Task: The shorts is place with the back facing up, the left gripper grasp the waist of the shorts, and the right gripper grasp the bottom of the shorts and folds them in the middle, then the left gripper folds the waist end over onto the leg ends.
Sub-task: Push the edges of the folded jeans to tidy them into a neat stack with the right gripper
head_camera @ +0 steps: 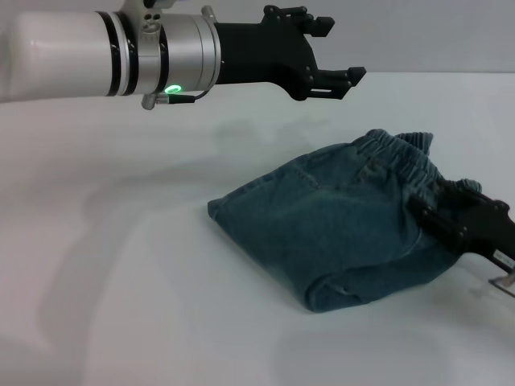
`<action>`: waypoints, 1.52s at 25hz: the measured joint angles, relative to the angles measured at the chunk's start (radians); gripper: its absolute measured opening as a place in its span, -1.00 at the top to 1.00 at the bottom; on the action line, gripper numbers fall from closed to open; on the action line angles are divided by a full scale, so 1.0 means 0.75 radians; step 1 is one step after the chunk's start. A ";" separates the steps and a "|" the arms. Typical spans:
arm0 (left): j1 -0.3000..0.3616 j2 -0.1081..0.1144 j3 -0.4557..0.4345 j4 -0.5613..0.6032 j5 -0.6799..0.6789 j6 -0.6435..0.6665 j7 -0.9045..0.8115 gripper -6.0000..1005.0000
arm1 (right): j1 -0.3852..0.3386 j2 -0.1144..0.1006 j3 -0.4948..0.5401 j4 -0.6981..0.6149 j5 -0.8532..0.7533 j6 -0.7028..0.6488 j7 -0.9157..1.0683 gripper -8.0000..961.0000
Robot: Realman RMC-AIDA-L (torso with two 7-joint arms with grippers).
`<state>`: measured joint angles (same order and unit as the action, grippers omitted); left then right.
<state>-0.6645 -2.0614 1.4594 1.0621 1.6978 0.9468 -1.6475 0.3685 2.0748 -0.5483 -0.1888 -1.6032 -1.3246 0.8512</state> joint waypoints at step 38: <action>0.006 0.000 -0.007 -0.001 -0.006 -0.025 0.019 -0.59 | -0.024 -0.009 -0.052 -0.088 -0.338 -0.500 0.056 -0.19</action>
<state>-0.6602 -2.0615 1.4541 1.0616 1.6936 0.9283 -1.6335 0.3508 2.0677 -0.5875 -0.2551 -1.8565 -1.6998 0.8929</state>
